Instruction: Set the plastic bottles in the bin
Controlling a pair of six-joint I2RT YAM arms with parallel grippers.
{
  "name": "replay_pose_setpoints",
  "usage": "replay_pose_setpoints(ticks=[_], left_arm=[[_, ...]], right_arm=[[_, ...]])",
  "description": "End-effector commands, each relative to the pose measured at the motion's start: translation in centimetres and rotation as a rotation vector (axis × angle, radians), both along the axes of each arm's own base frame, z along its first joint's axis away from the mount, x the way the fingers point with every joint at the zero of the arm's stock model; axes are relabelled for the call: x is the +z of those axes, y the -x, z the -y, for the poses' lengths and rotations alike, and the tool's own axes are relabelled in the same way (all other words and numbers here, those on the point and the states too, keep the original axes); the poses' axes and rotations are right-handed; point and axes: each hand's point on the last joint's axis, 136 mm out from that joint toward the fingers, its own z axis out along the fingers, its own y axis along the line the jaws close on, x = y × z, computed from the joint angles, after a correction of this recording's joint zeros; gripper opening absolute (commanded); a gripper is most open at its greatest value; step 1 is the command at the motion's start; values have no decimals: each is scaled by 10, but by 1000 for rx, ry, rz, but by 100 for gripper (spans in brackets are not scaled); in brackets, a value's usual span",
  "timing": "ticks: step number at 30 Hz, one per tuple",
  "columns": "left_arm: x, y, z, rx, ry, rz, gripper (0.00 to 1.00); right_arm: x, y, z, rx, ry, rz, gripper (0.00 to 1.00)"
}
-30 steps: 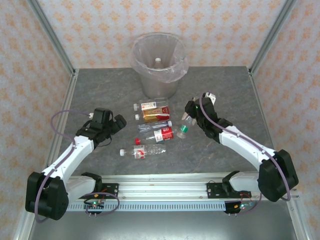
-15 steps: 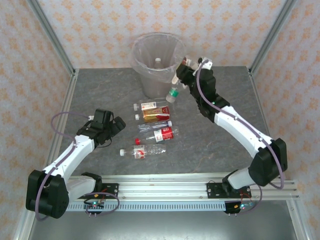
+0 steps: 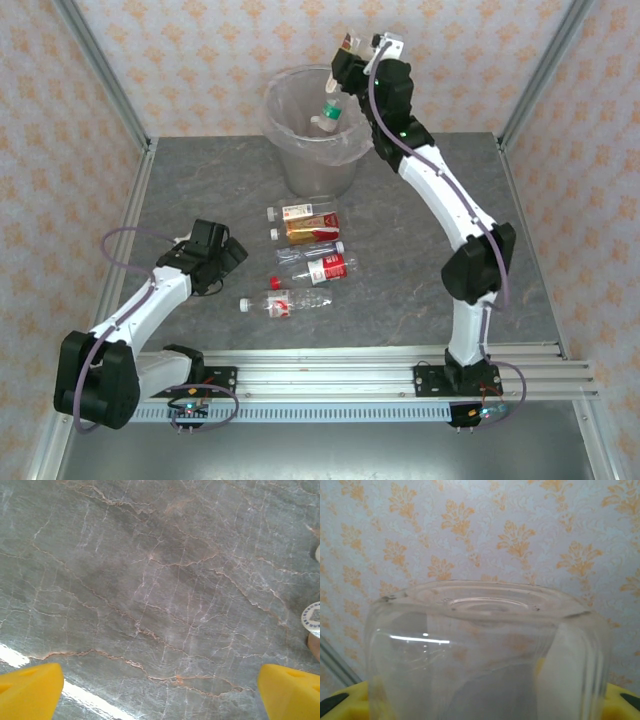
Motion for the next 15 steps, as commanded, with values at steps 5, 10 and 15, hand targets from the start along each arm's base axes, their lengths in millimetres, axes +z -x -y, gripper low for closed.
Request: replay_pose_setpoints(ticks=[5,10,15], left_arm=[[5,2,-9,40,-28,-9,100],[5,5,-13,47,-45,-8,100],[4,6,-13,44,-51,-14,100]], right_arm=[[-18,-36,-7,-42,161,-18,47],[-42,-49,-19,-13,216,-38,52],[-57,-53,-24,6,262,-80,58]])
